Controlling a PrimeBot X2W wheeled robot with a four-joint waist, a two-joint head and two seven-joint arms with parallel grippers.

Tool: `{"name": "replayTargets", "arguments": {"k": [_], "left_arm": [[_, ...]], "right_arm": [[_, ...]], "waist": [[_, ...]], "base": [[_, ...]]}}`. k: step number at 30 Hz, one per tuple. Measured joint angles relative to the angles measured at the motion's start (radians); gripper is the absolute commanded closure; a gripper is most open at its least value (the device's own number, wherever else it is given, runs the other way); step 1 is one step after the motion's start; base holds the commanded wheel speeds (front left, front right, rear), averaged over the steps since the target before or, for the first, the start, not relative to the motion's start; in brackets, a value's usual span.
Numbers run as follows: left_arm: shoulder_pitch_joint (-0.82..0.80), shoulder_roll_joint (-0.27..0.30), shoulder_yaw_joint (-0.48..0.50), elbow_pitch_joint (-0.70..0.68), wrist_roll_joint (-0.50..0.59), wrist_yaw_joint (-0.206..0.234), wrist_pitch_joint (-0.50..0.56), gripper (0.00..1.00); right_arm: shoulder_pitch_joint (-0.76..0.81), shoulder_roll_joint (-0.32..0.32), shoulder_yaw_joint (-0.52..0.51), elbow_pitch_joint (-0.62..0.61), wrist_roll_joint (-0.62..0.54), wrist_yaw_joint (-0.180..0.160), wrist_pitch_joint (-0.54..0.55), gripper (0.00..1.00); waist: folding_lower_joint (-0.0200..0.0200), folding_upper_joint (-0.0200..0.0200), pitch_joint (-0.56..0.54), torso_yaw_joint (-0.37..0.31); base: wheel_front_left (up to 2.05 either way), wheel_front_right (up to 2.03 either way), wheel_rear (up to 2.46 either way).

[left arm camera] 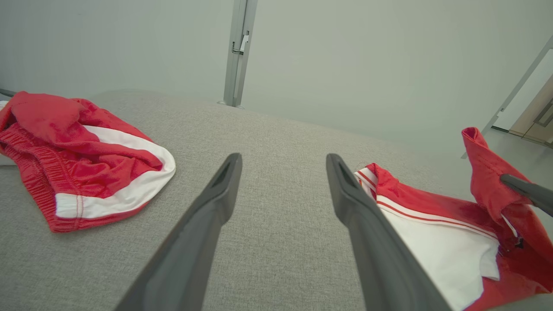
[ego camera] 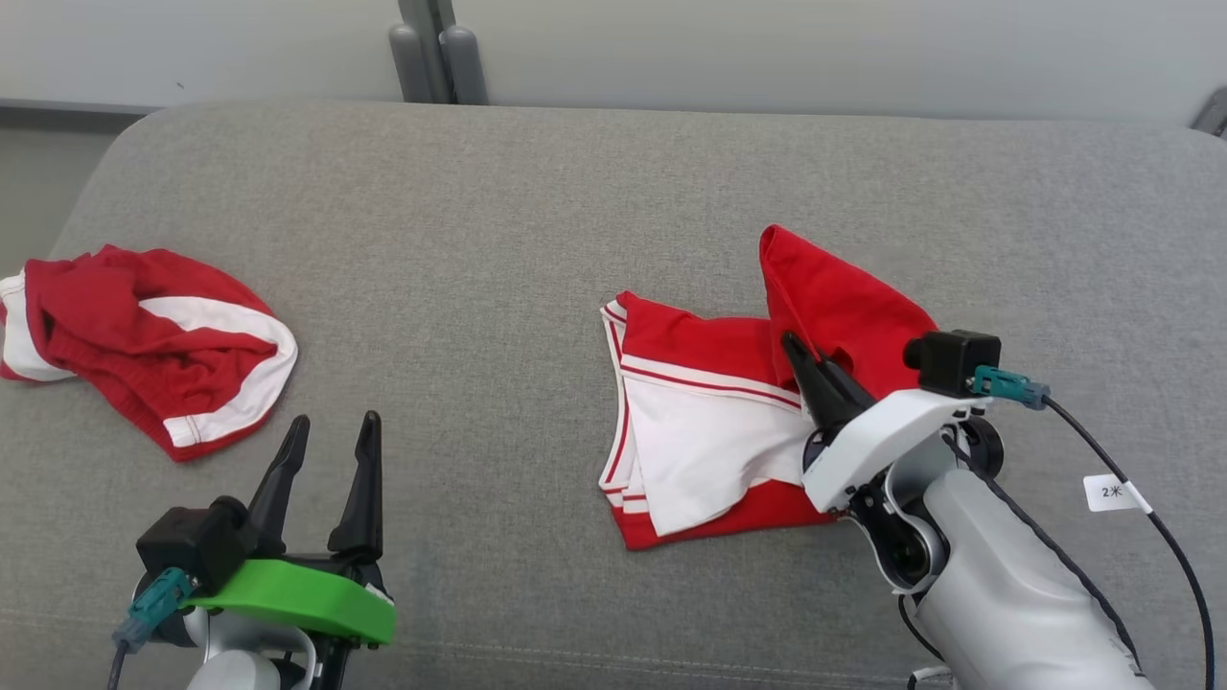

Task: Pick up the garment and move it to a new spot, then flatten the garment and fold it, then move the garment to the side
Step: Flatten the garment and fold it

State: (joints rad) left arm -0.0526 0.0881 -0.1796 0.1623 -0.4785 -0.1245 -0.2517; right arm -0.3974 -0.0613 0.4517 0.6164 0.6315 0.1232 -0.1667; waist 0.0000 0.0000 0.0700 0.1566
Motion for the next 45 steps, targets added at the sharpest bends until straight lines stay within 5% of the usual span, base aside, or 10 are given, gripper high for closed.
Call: {"name": "replayTargets", "arguments": {"k": [26, 28, 29, 30, 31, 45], "left_arm": [[-0.003, 0.001, 0.007, -0.002, -0.002, 0.0, 0.0, 0.0], [-0.003, 0.001, 0.008, -0.002, -0.003, 0.0, 0.0, 0.0], [-0.003, 0.001, 0.008, -0.002, -0.003, 0.0, 0.0, 0.0], [-0.003, 0.001, 0.009, -0.002, -0.004, 0.0, 0.0, 0.0], [-0.003, 0.001, 0.01, -0.002, -0.008, 0.0, 0.0, 0.0], [-0.003, 0.002, 0.051, -0.007, -0.011, 0.0, 0.0, 0.0]], "right_arm": [[-0.065, 0.0, 0.213, 0.038, 0.163, 0.0, 0.0, 1.0], [-0.066, 0.0, 0.222, 0.053, 0.173, 0.0, 0.0, 0.87], [-0.066, 0.0, 0.228, 0.058, 0.178, 0.0, 0.0, 0.68], [-0.066, -0.001, 0.233, 0.062, 0.185, 0.0, 0.0, 0.45], [-0.066, -0.001, 0.238, 0.065, 0.19, 0.0, 0.0, 0.0], [-0.109, -0.001, 0.285, 0.035, 0.224, 0.0, -0.038, 0.0]], "waist": [[0.0, 0.0, 0.046, 0.115], [0.0, 0.0, 0.046, 0.116], [0.0, 0.0, 0.046, 0.117], [0.0, 0.0, 0.047, 0.118], [0.0, 0.0, 0.047, 0.118], [0.0, 0.0, 0.043, 0.072]], "base": [[0.0, 0.0, 0.0], [0.0, 0.0, 0.0], [0.0, 0.0, 0.0], [0.0, 0.0, 0.0], [0.0, 0.0, 0.0], [0.0, 0.0, 0.0]]}}
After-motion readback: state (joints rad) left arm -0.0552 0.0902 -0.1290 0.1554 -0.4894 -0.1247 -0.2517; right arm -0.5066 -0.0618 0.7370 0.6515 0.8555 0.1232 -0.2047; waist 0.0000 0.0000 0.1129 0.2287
